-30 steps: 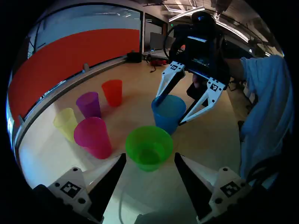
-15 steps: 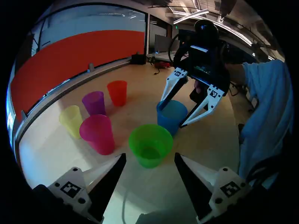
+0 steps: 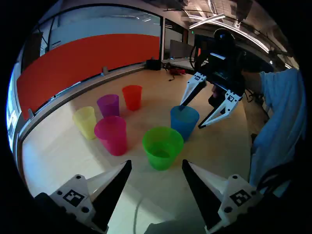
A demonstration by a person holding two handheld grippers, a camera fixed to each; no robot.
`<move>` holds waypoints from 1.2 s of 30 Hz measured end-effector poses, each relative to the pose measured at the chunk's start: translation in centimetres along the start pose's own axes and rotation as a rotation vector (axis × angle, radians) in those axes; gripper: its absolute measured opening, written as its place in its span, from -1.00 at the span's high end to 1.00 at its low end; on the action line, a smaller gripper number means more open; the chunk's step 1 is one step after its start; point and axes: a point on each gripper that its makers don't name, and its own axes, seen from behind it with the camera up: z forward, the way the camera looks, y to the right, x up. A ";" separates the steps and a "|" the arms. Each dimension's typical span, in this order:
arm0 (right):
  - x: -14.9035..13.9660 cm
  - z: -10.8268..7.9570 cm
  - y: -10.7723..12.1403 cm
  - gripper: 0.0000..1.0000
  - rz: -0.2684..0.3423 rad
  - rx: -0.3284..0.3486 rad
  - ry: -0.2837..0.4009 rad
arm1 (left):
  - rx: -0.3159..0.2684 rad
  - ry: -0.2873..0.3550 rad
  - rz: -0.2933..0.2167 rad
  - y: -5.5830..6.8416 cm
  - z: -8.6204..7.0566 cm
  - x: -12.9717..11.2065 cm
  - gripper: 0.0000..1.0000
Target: Pour water
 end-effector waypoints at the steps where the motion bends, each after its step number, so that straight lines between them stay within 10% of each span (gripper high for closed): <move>1: -0.2 -0.3 0.1 -0.98 0.002 -0.008 -0.001 | 0.011 0.004 -0.003 -0.2 -0.3 0.0 -0.92; 36: 0.1 -10.1 8.4 -0.98 0.251 -0.529 0.299 | 0.643 0.330 -0.143 -11.8 -10.8 3.5 -0.92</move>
